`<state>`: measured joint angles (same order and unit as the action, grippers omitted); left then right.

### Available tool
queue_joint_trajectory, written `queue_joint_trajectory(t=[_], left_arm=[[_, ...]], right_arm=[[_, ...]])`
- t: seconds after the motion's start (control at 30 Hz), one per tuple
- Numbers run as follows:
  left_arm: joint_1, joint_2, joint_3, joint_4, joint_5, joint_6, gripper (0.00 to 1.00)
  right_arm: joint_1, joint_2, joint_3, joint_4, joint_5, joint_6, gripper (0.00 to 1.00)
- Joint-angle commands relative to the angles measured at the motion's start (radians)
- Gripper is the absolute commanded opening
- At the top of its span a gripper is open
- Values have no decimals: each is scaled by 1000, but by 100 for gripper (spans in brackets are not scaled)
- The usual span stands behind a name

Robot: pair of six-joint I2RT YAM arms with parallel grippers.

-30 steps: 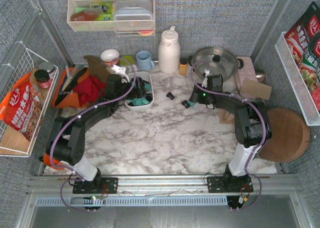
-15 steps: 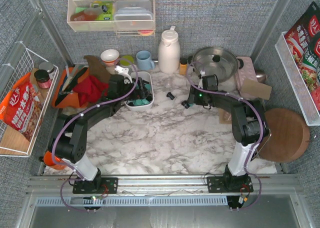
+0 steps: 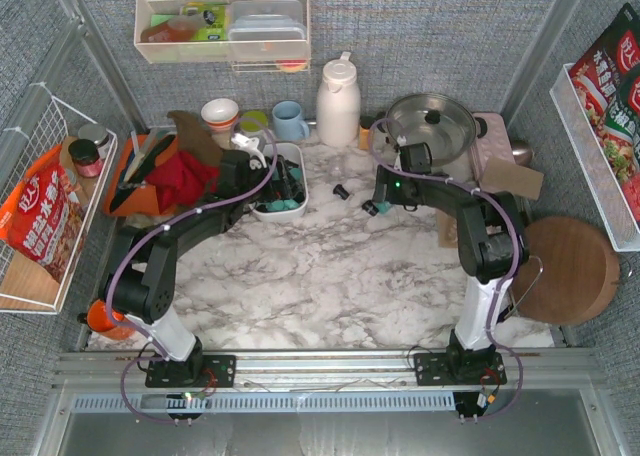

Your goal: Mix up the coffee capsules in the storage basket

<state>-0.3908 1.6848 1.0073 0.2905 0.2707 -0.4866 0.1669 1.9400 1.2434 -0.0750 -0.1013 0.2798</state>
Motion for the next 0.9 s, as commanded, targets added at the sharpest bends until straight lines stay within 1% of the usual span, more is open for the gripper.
queue_joint_trajectory(t=[0.0,0.2,0.37,0.67,0.87], left_arm=[[-1,3,1,36,19,-9,99],[-2,3,-2,38,23,-12,99],[-1,0,-5,41,28,-14,99],[-2,-17,-33,51,26,-20,99],[-4,-25,-33,55,32,-25,99]], right_arm=[[10,11,15,-56,31,-10,73],[25,-11,-12,-78,99,5,68],[30,1,-1,-78,103,0,66],[36,-9,8,-94,134,7,56],[36,-30,-19,-85,143,10,52]])
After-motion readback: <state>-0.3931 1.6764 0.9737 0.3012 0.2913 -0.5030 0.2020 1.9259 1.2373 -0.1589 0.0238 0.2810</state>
